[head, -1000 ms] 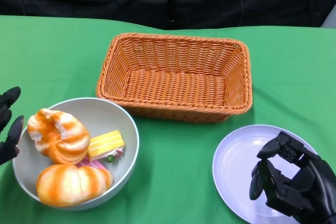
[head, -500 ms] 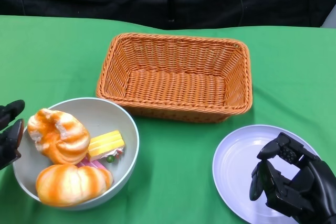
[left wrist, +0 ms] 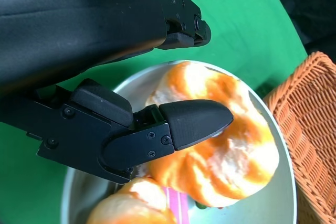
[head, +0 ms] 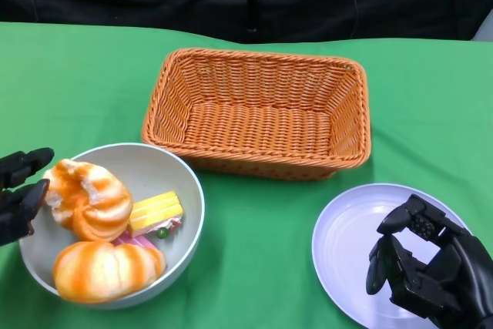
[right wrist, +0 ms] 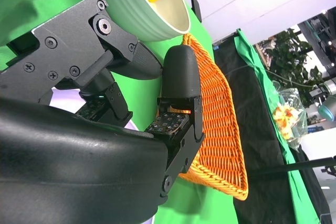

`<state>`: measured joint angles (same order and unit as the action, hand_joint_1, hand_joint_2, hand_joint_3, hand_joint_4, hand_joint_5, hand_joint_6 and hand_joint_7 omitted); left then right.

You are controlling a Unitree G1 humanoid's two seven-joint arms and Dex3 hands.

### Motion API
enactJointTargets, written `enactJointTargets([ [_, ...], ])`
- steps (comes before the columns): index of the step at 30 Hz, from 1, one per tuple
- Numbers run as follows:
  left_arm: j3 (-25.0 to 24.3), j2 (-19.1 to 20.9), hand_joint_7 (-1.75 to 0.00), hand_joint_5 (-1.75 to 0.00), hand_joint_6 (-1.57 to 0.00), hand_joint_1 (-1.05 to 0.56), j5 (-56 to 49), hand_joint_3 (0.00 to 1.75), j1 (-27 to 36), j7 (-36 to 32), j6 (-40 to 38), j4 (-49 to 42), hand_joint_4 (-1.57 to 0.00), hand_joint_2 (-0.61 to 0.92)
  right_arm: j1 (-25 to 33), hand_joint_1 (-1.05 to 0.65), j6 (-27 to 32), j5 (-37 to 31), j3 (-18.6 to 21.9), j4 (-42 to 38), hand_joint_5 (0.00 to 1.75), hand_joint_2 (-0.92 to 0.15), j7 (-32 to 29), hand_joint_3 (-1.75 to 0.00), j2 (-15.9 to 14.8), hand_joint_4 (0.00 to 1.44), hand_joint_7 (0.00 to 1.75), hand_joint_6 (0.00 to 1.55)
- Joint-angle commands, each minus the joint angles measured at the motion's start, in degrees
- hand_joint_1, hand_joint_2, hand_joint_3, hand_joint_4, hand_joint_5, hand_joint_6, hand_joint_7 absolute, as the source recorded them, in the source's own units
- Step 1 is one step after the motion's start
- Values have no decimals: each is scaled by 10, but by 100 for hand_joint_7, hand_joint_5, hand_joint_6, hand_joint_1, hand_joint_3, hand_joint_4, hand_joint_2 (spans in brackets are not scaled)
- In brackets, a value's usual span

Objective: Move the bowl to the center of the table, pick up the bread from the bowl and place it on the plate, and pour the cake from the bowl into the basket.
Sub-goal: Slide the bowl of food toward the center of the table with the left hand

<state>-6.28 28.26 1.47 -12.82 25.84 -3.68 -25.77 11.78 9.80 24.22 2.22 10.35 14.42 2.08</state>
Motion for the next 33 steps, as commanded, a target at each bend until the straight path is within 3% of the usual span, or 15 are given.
enactJointTargets([
  [1,-1,8,-2,-3,-19,-92,-1,84,-7,1,22,-4,-10,92,2,-14,-7,2,5,2,175,-57,2,-114,-1,85,160,73],
  [15,36,18,-1,-5,-20,-95,-33,81,-35,10,-18,19,-16,92,3,-14,-7,-2,3,8,175,-58,-2,-113,-1,85,159,73],
  [26,58,28,0,0,-15,-101,-47,77,-36,25,-70,62,-5,92,4,-14,-6,4,4,8,175,-57,2,-114,-2,85,159,73],
  [33,71,31,-1,-2,-15,-103,-64,79,-28,24,-84,96,-9,92,5,-14,-13,1,4,4,175,-58,8,-114,-3,85,158,74],
])
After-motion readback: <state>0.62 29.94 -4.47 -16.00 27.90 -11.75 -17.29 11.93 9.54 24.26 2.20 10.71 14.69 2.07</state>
